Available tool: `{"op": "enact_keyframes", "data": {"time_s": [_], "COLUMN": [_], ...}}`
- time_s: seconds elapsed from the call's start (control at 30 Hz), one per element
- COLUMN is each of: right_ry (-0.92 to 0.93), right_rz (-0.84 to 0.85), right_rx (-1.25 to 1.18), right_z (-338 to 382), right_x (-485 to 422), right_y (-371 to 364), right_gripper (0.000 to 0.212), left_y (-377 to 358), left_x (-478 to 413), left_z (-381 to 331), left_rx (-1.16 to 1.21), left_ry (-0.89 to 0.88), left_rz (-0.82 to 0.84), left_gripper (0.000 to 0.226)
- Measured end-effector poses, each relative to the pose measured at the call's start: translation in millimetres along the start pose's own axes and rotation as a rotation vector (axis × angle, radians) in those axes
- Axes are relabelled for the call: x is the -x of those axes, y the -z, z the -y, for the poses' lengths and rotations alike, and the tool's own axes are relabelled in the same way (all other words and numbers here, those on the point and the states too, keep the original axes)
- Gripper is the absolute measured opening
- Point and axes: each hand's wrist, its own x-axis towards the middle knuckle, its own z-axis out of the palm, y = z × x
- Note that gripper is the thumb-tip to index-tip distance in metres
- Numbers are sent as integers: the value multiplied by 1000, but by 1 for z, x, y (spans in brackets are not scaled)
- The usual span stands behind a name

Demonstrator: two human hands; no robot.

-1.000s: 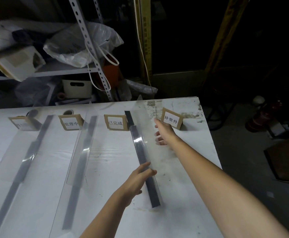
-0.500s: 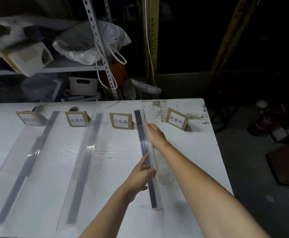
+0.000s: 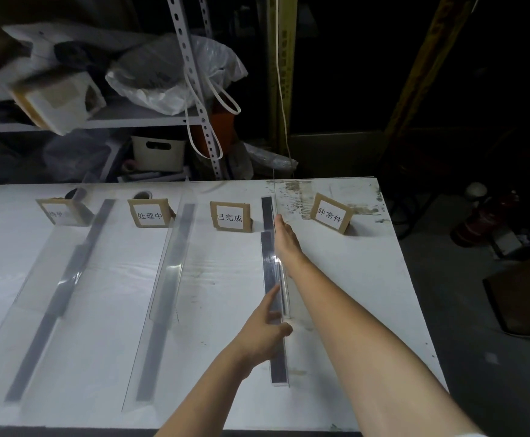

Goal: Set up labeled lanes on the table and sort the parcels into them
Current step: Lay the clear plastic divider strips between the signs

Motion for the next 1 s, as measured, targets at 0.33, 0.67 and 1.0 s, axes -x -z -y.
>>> {"op": "enact_keyframes", "data": {"time_s": [0.33,0.67,1.0], "right_ry": [33,-1,0], "right_rz": [-32,-57,-54], "right_rx": [-36,-116,-131], "right_z": [2,1,3], "right_x": [3,8,6], "right_y": [-6,-15,-19], "right_gripper": [61,61,61], "left_y": [11,21,22], "left_x": [8,13,12], "left_z": [17,20,22], "left_rx": [20,-1,48], "left_ry": [30,26,8], "left_rz": [31,29,28], "left_gripper": [81,81,76]}}
